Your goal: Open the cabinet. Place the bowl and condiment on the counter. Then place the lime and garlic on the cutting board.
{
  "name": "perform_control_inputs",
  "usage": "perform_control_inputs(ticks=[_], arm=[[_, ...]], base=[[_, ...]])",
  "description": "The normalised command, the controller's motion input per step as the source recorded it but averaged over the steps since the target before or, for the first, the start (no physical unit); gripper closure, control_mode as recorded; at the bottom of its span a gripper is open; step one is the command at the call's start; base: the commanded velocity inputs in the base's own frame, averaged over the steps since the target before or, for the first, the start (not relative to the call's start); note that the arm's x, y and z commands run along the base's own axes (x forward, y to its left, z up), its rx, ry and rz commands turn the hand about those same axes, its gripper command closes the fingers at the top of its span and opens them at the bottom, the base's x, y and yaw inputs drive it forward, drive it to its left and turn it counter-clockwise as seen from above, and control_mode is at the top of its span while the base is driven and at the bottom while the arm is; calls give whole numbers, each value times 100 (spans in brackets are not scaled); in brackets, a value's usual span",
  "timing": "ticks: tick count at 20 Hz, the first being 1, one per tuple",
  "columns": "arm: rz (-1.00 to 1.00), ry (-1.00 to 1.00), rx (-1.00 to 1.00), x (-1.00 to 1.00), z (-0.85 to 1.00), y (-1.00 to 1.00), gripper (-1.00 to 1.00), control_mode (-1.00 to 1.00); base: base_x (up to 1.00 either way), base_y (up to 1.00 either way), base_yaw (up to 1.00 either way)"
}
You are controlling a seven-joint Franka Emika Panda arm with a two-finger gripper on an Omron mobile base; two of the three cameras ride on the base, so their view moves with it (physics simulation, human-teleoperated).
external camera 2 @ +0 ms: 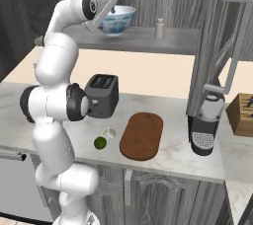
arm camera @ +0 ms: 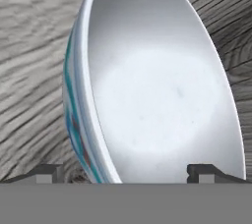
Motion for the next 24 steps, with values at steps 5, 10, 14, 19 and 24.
perform_control_inputs(ticks=[5,10,14,19,24], arm=[[0,0,0,5,-13,0,100,-100],[0,0,0,-39,-31,0,100,-100],[-5,-6,0,-86,-8,0,100,-100],[0,-10,0,-100,7,0,100,-100],[5,-4,5,-100,-7,0,100,-100]], base=[[0,0,0],[0,0,0],[0,0,0],[0,0,0],[0,0,0]])
